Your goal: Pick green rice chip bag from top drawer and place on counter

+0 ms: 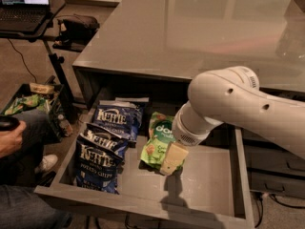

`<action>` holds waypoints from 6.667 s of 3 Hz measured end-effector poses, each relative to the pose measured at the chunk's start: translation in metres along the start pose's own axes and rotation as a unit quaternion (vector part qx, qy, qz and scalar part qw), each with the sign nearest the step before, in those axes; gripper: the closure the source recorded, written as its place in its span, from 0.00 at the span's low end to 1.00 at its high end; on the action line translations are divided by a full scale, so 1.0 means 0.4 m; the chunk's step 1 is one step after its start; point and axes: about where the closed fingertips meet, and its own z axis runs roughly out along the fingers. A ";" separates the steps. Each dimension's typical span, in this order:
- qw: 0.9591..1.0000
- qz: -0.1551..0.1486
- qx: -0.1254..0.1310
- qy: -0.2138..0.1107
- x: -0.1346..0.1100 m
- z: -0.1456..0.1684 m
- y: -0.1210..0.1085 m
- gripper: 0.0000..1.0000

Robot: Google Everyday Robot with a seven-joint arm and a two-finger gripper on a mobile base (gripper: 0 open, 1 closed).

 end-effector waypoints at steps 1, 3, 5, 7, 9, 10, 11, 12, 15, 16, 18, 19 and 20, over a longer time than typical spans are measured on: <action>1.000 0.018 0.012 -0.018 -0.031 0.066 -0.035 0.00; 0.999 0.044 0.017 0.004 -0.021 0.200 -0.105 0.00; 0.996 0.070 0.020 0.056 0.062 0.300 -0.153 0.18; 0.995 0.055 0.033 0.076 0.067 0.321 -0.146 0.66; 0.995 0.055 0.030 0.073 0.067 0.318 -0.145 1.00; 0.995 0.077 0.036 0.043 0.067 0.245 -0.144 1.00; 0.991 0.121 0.052 0.024 0.097 0.156 -0.130 1.00; 0.985 0.160 0.071 0.003 0.127 0.077 -0.113 1.00; 0.969 0.181 0.155 -0.066 0.137 -0.189 -0.091 1.00; 0.965 0.173 0.181 -0.074 0.127 -0.263 -0.090 1.00; 0.959 0.145 0.229 -0.082 0.082 -0.391 -0.094 1.00; 0.958 0.123 0.242 -0.087 0.043 -0.422 -0.109 1.00; 0.958 0.123 0.242 -0.088 0.042 -0.422 -0.109 1.00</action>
Offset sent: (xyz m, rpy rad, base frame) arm 0.0690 0.0289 -0.0707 0.0352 -0.0170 -0.0937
